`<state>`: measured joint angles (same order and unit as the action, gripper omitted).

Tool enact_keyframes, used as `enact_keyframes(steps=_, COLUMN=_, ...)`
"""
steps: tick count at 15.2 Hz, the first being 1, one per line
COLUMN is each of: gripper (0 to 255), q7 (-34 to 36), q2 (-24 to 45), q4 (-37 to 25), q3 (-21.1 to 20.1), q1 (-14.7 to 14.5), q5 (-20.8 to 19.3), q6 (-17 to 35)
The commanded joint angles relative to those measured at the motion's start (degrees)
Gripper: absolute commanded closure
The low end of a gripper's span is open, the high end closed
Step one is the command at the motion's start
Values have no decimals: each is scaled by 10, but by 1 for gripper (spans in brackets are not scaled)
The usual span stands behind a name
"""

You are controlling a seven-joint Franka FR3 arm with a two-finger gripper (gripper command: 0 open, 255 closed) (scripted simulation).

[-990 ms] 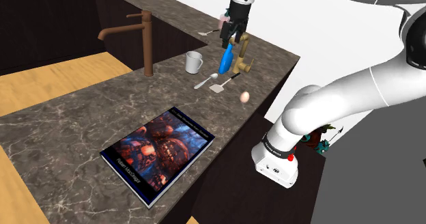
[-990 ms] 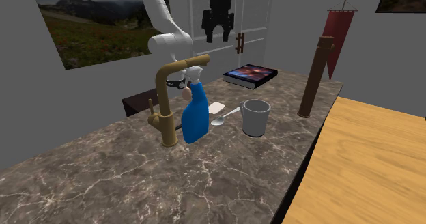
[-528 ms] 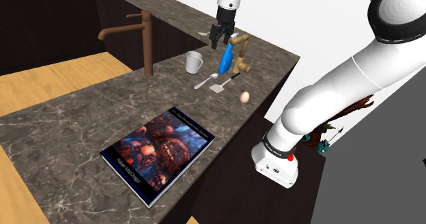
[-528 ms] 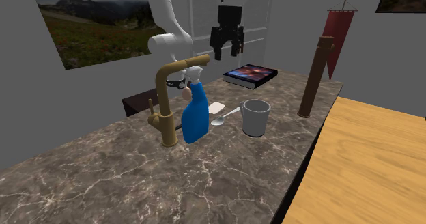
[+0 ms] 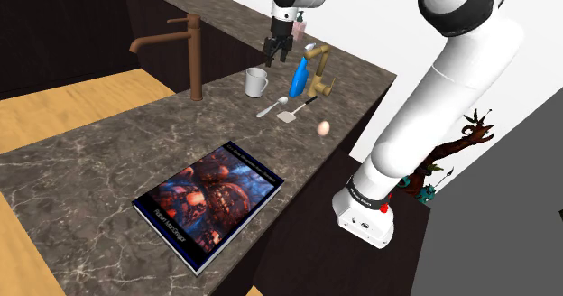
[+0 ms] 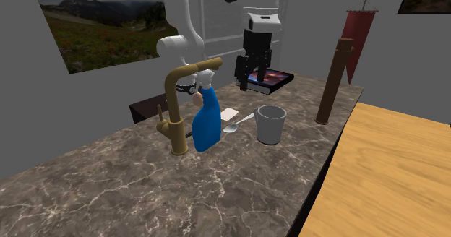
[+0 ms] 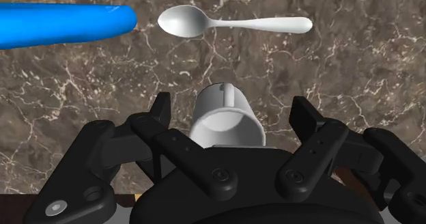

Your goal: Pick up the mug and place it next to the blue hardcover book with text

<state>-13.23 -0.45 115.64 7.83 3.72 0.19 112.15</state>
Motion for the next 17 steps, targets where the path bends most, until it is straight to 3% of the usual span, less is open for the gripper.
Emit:
enact_keyframes(steps=1, gripper=0, q7=-16, q2=48, q4=-35, q3=4, q1=4, q5=14, q6=9)
enact_keyframes(steps=7, gripper=0, q7=-56, q2=188, q4=-161, q3=6, q1=24, q5=54, q6=8)
enact_keyframes(steps=17, gripper=0, q7=-59, q2=205, q4=-126, q3=3, q1=24, q5=58, q6=61)
